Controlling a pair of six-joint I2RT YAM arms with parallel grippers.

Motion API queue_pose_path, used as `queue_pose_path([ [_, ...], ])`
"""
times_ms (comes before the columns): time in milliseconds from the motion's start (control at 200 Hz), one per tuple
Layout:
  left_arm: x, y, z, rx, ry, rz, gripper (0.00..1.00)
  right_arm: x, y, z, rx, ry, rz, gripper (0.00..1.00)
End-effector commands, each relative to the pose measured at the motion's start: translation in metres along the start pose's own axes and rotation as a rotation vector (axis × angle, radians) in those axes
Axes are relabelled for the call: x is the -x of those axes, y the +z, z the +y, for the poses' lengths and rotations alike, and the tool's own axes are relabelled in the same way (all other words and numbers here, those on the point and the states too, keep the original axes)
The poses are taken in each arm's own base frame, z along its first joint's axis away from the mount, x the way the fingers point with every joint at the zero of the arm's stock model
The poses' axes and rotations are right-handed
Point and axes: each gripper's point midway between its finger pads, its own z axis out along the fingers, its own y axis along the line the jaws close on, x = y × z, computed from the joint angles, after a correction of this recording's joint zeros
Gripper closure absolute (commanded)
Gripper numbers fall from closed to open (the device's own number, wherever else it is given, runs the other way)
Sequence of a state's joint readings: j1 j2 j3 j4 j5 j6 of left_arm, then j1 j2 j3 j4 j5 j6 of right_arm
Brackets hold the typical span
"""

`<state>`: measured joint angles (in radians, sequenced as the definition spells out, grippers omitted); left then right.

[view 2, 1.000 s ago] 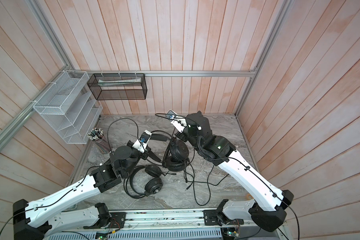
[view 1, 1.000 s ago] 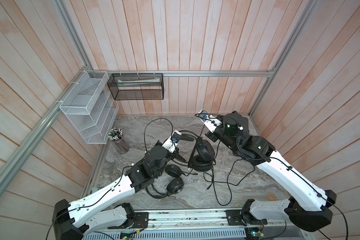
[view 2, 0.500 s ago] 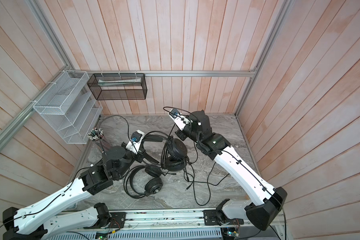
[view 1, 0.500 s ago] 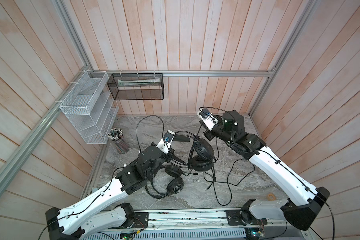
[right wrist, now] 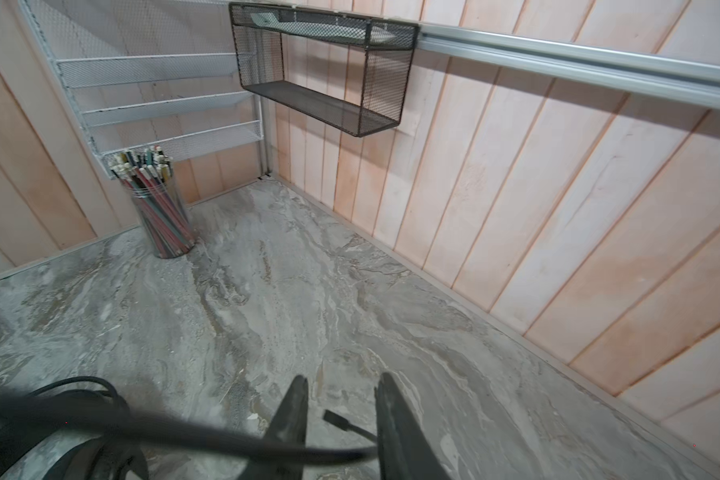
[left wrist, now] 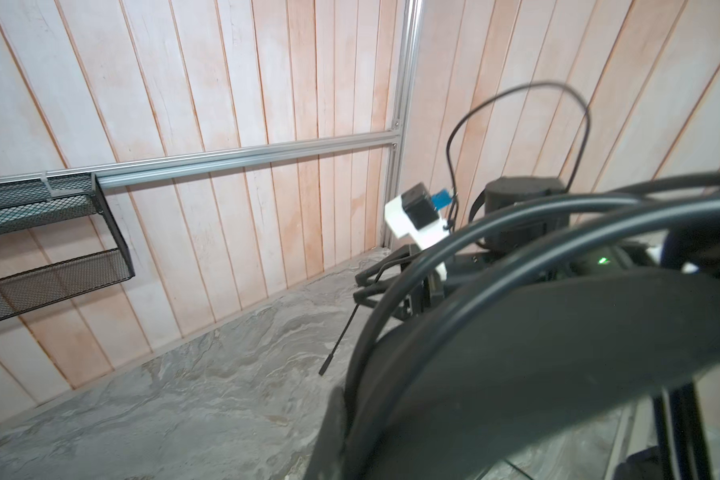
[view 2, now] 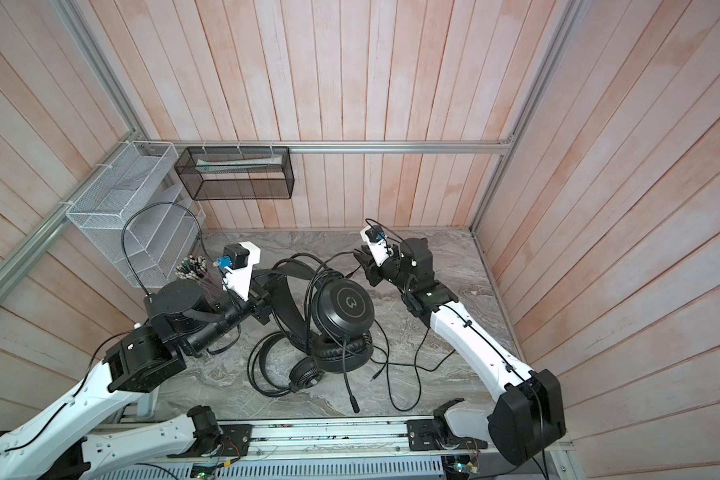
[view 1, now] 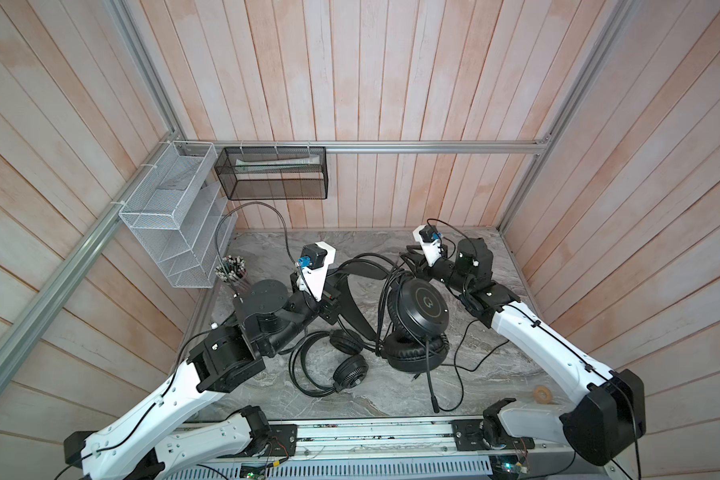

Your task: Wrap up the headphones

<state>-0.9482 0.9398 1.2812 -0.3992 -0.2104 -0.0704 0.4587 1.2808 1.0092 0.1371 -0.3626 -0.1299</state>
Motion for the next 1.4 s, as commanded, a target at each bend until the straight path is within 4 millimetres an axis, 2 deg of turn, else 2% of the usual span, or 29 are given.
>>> queue_pose_path([
  [0, 0.037, -0.006, -0.008, -0.050, -0.118, -0.072, 1.00, 0.015, -0.003, 0.012, 0.074, 0.025, -0.107, 0.69],
  [285, 0.056, -0.007, -0.002, -0.006, -0.144, -0.063, 1.00, 0.012, -0.016, 0.024, 0.110, 0.058, -0.172, 0.71],
  [345, 0.060, -0.007, -0.001, -0.001, -0.150, -0.068, 1.00, 0.010, -0.017, 0.027, 0.121, 0.072, -0.179, 0.76],
  [410, 0.065, -0.008, 0.001, 0.010, -0.159, -0.072, 1.00, 0.007, -0.019, 0.027, 0.114, 0.093, -0.187, 0.88],
  [455, 0.068, -0.007, 0.004, 0.024, -0.165, -0.074, 1.00, 0.006, -0.021, 0.029, 0.119, 0.109, -0.201, 0.93],
  [510, 0.070, -0.005, 0.008, 0.048, -0.174, -0.070, 1.00, -0.004, -0.019, 0.033, 0.124, 0.130, -0.188, 0.99],
  [610, 0.075, 0.001, 0.025, 0.125, -0.203, -0.061, 1.00, -0.030, -0.012, 0.053, 0.150, 0.178, -0.145, 1.00],
  [735, 0.081, 0.016, 0.065, 0.241, -0.269, -0.047, 1.00, -0.072, -0.001, 0.088, 0.166, 0.195, -0.043, 1.00],
  [830, 0.081, 0.031, 0.101, 0.353, -0.289, -0.027, 1.00, -0.083, -0.006, 0.114, 0.190, 0.182, -0.007, 1.00],
  [950, 0.061, 0.058, 0.154, 0.510, -0.283, 0.026, 1.00, -0.080, -0.021, 0.133, 0.176, 0.135, 0.043, 1.00],
  [1040, 0.041, 0.074, 0.195, 0.631, -0.267, 0.057, 1.00, -0.064, -0.035, 0.146, 0.189, 0.079, 0.068, 1.00],
  [1120, 0.024, 0.093, 0.219, 0.676, -0.287, 0.093, 1.00, -0.051, -0.045, 0.162, 0.256, 0.061, 0.103, 1.00],
  [1300, -0.016, 0.127, 0.245, 0.768, -0.240, 0.199, 1.00, -0.041, -0.055, 0.196, 0.365, 0.024, 0.268, 1.00],
  [1390, -0.043, 0.138, 0.248, 0.795, -0.197, 0.269, 1.00, -0.035, -0.055, 0.195, 0.308, -0.064, 0.375, 1.00],
])
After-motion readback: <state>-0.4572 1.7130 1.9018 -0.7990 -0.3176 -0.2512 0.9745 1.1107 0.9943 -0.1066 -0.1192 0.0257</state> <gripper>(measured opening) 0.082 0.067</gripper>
